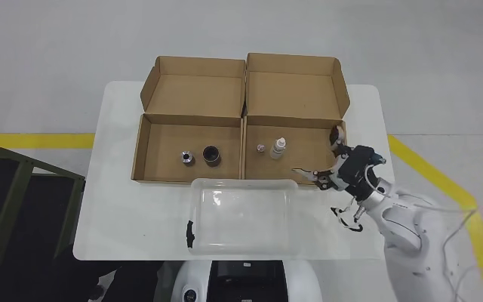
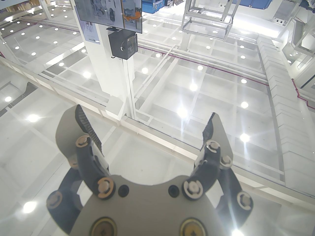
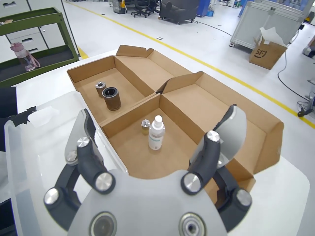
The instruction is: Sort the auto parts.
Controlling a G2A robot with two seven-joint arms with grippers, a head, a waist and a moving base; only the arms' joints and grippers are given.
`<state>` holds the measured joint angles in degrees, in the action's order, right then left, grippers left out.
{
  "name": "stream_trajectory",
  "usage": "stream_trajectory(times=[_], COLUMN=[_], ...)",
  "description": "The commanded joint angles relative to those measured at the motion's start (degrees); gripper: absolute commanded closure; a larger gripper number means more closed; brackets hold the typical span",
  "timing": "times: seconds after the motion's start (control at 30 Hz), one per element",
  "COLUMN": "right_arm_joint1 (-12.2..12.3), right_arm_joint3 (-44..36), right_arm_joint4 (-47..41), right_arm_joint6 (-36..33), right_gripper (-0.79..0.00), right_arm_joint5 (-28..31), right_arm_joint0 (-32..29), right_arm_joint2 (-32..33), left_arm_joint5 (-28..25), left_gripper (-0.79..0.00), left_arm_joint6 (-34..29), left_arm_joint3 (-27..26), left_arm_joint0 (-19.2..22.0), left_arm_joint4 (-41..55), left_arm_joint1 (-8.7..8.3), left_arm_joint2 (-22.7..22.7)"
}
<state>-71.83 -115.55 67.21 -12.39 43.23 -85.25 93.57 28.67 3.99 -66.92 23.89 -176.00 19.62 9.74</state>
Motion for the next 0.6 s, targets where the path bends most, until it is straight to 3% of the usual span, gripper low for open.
stream_trajectory(times=[0.0,0.3,0.57], right_arm_joint1=[0.2,0.7,0.9], right_arm_joint3=[0.0,-1.3,-3.3], right_arm_joint4=[0.4,3.3,3.3], right_arm_joint6=[2.3,13.2,16.3], right_gripper=[-0.785,-0.785,-0.785], right_arm_joint5=[-0.4,-2.4,-4.6], right_arm_joint0=[-2.2,-11.4,-17.5], right_arm_joint2=[1.9,9.4,14.3], left_arm_joint5=[0.0,0.0,0.0], left_gripper=[-0.785,-0.785,-0.785], left_arm_joint6=[0.0,0.0,0.0], left_arm_joint3=[0.0,0.0,0.0], left_arm_joint0=[0.0,0.0,0.0], left_arm_joint4=[0.0,0.0,0.0], left_arm_joint1=[0.0,0.0,0.0], left_arm_joint2=[0.0,0.0,0.0])
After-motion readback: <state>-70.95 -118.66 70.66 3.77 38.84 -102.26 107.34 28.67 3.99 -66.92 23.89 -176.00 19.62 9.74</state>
